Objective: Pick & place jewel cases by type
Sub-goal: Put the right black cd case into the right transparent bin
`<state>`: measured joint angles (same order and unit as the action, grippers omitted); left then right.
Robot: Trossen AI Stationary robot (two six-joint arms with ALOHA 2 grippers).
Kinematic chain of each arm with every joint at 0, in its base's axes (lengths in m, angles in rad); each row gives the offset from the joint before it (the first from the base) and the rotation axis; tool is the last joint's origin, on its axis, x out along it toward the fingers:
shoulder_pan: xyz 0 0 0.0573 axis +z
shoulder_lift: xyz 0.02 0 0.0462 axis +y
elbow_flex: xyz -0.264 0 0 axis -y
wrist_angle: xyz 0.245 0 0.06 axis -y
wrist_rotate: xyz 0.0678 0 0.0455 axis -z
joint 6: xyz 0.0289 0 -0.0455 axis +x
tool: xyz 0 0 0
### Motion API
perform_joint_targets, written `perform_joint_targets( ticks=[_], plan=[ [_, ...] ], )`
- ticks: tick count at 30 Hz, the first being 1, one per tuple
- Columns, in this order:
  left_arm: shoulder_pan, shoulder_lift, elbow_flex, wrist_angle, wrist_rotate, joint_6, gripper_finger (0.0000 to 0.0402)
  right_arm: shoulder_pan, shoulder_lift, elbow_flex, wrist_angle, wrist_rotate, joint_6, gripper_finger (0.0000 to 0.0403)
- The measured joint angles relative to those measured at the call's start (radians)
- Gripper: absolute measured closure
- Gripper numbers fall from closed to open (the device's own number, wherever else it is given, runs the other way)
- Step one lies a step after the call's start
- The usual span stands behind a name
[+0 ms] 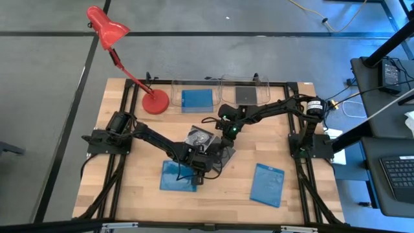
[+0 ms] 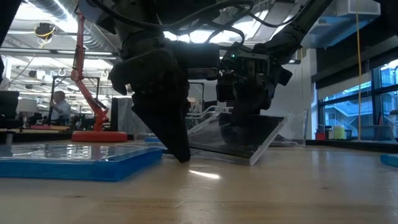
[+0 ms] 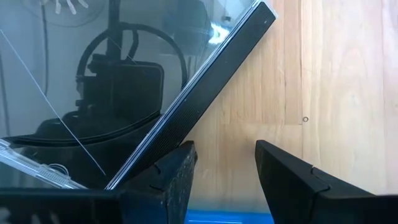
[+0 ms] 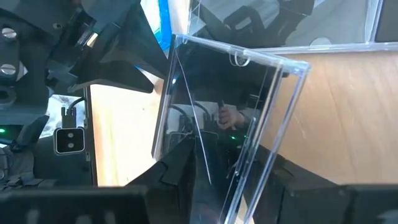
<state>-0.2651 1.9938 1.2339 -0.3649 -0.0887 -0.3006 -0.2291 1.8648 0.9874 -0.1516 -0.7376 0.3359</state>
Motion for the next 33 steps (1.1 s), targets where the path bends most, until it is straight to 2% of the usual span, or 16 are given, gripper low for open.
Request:
perform_joint_targets(
  ticks=[7,13,17,27,33],
  plan=[
    [0.000,-0.013,-0.001,-0.016,0.009,0.046,0.0226,0.000,0.000,0.000,-0.001,0.000,0.027,0.0286],
    [0.002,-0.055,-0.003,-0.107,-0.053,0.053,0.0230,0.000,0.000,0.000,-0.002,0.002,0.053,0.0286],
    [0.002,-0.083,-0.003,-0.139,-0.059,0.052,0.0230,0.000,0.000,0.000,-0.002,0.000,0.053,0.0287],
    [0.001,-0.188,-0.001,-0.137,-0.087,0.052,0.0229,0.000,0.000,0.001,0.002,-0.017,0.050,0.0336],
    [0.001,-0.274,0.000,-0.144,-0.124,0.049,0.0232,-0.007,0.000,0.001,0.018,-0.063,0.053,0.0346]
  ],
)
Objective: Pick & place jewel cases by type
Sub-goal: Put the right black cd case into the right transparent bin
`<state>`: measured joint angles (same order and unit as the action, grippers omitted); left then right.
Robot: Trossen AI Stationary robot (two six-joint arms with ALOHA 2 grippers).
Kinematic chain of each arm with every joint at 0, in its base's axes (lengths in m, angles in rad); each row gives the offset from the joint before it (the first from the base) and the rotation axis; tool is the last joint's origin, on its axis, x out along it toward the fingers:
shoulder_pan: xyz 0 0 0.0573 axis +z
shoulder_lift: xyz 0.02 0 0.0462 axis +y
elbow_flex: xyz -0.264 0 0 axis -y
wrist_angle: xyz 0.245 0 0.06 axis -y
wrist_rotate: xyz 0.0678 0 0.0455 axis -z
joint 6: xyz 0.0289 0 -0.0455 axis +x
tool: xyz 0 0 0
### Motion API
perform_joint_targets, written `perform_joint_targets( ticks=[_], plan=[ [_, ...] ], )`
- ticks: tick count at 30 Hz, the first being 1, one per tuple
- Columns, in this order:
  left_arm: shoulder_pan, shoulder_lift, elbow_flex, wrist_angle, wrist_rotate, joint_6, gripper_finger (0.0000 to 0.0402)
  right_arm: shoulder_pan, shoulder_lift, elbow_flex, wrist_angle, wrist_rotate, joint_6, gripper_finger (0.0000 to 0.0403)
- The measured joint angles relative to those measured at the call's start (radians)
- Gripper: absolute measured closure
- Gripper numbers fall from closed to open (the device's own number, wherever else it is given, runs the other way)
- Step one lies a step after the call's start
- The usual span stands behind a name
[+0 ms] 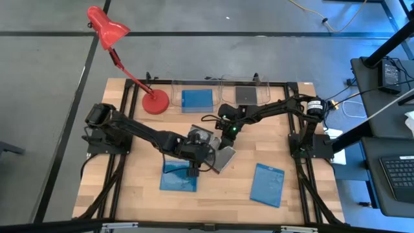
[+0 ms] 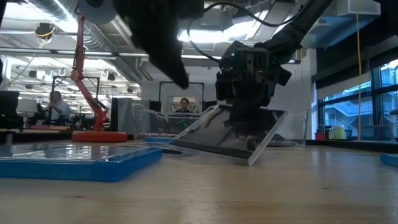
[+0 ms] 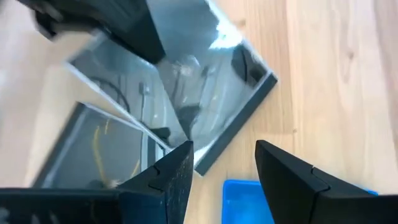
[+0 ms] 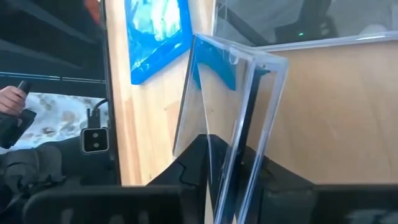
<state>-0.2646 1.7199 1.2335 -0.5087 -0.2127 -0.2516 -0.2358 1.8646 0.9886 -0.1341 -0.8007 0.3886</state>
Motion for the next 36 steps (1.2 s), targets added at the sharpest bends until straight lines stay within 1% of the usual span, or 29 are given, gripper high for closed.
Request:
perform_joint_targets(
  ticks=[8,12,16,22,27,29,31,33,36],
  plan=[
    [0.000,-0.137,0.001,-0.091,-0.110,-0.035,0.0229,-0.029,-0.018,-0.002,0.008,-0.104,0.030,0.0348],
    [-0.002,-0.193,0.001,-0.159,-0.155,-0.084,0.0230,-0.061,-0.074,0.004,0.005,-0.132,0.051,0.0348],
    [-0.002,-0.208,0.001,-0.185,-0.198,-0.129,0.0232,-0.106,-0.152,0.026,0.000,-0.133,0.057,0.0348],
    [-0.002,-0.193,0.001,-0.185,-0.214,-0.130,0.0230,-0.213,-0.292,0.078,-0.009,-0.135,0.115,0.0347],
    [-0.002,-0.173,0.001,-0.183,-0.215,-0.130,0.0229,-0.360,-0.425,0.127,-0.050,-0.131,0.126,0.0347],
    [-0.002,-0.165,0.001,-0.179,-0.215,-0.132,0.0230,-0.427,-0.477,0.150,-0.100,-0.098,0.103,0.0347],
    [-0.002,-0.163,0.000,-0.182,-0.217,-0.131,0.0232,-0.487,-0.526,0.175,-0.179,-0.017,0.066,0.0347],
    [-0.002,-0.164,-0.011,-0.164,-0.225,-0.132,0.0232,-0.536,-0.566,0.198,-0.272,0.119,0.022,0.0347],
    [-0.002,-0.164,-0.033,-0.171,-0.258,-0.148,0.0231,-0.571,-0.607,0.213,-0.404,0.381,-0.033,0.0347]
  ],
)
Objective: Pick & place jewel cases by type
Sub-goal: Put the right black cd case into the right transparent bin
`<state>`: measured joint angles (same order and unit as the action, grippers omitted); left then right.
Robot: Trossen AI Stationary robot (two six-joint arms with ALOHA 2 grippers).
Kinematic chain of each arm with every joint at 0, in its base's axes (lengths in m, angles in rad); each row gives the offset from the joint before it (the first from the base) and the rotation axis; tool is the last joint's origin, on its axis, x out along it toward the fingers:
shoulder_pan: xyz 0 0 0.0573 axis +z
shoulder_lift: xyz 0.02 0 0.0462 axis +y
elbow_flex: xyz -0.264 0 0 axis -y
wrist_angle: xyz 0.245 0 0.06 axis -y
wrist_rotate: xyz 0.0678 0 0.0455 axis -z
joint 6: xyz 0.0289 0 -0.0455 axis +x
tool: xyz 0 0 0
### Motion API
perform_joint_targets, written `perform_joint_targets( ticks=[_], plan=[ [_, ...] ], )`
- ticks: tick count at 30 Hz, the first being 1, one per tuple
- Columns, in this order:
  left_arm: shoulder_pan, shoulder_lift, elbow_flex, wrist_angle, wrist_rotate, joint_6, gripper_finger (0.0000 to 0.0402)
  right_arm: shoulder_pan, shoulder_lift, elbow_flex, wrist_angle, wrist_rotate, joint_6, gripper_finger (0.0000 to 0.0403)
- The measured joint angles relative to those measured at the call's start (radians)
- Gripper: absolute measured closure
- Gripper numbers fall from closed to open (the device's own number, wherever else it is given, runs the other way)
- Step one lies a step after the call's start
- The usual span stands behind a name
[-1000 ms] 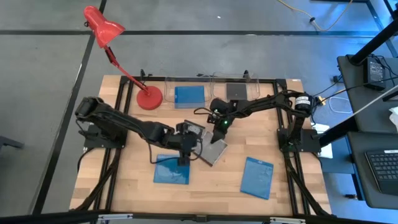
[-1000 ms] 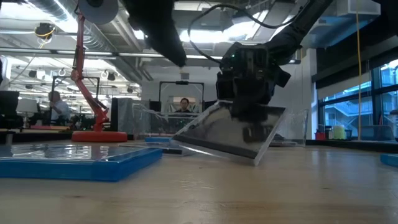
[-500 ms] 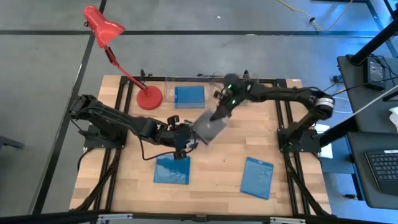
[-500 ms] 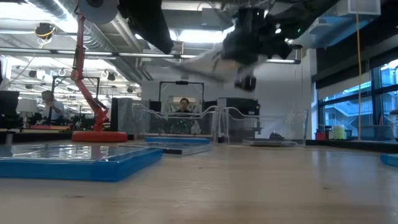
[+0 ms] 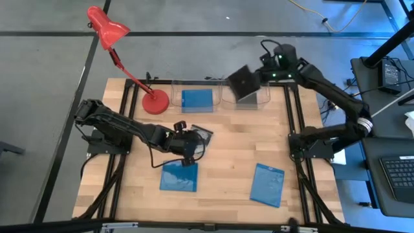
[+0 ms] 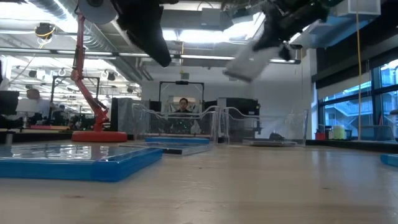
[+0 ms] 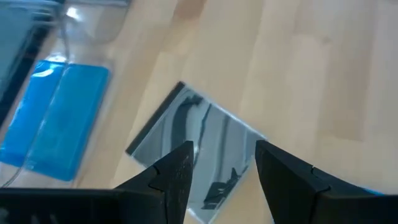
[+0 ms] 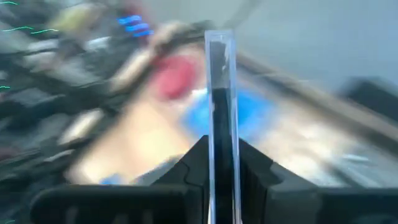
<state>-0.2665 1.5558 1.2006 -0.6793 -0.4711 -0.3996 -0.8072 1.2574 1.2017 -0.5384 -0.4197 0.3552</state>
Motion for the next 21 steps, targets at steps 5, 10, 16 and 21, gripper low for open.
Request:
perform_joint_targets(
  ticks=[5,10,16,21],
  plan=[
    [0.001,0.000,-0.033,0.006,-0.041,-0.033,0.0229,-0.028,0.000,-0.001,-0.078,0.233,-0.021,0.0347],
    [0.008,0.000,-0.051,0.024,-0.066,-0.036,0.0231,-0.047,0.055,-0.019,-0.050,0.291,0.044,0.0347],
    [0.008,0.000,-0.051,0.029,-0.068,-0.036,0.0231,-0.049,0.143,-0.068,-0.016,0.312,0.098,0.0347],
    [0.006,0.000,-0.051,0.029,-0.060,-0.037,0.0232,-0.048,0.200,-0.092,-0.003,0.314,0.137,0.0347]
  ],
)
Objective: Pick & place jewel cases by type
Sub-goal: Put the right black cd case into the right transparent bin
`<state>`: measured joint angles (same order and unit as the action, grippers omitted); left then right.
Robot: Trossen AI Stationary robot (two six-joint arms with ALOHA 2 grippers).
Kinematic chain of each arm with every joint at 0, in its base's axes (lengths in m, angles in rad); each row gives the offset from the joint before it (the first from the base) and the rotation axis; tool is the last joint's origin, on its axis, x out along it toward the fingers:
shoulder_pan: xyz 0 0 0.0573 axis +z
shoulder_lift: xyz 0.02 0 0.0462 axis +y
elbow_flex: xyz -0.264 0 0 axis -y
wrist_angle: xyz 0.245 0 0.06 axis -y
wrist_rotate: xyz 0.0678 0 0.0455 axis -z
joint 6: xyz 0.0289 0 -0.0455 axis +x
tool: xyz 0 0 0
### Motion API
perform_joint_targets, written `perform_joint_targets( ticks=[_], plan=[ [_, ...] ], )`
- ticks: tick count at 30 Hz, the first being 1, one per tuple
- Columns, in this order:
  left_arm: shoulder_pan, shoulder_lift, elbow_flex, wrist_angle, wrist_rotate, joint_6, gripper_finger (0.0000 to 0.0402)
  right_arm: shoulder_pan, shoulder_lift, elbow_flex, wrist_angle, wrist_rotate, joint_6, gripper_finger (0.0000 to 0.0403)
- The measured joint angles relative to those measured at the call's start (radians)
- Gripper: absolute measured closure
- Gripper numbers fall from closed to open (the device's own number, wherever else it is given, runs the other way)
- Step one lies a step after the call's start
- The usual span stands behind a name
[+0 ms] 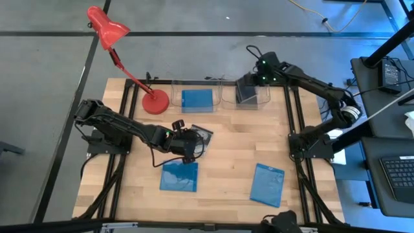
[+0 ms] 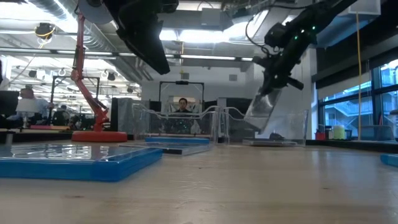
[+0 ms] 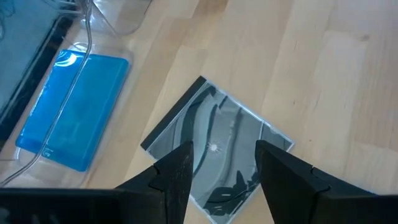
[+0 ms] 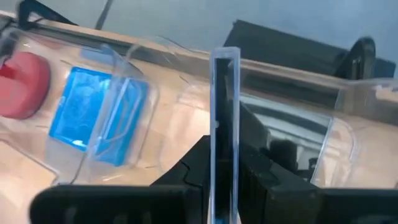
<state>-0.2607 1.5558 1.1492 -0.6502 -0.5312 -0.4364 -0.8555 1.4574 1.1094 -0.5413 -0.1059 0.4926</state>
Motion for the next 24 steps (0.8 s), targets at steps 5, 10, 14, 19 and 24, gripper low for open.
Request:
perform_joint_targets(
  ticks=[5,10,14,19,24],
  plan=[
    [0.000,0.000,0.000,0.000,0.000,-0.004,0.0231,0.000,0.021,-0.018,0.013,-0.005,0.031,0.0347],
    [0.000,0.000,0.000,0.000,-0.002,-0.004,0.0234,0.000,0.022,-0.023,0.021,-0.017,0.053,0.0347],
    [0.000,0.000,0.000,0.000,-0.006,-0.004,0.0235,0.000,0.022,-0.024,0.017,-0.020,0.026,0.0347],
    [0.000,0.000,0.000,0.000,-0.006,-0.004,0.0232,-0.022,0.022,-0.008,0.001,-0.153,-0.128,0.0347],
    [0.000,0.000,0.000,0.000,-0.006,-0.004,0.0232,-0.039,0.021,0.050,-0.049,-0.250,-0.226,0.0347]
  ],
)
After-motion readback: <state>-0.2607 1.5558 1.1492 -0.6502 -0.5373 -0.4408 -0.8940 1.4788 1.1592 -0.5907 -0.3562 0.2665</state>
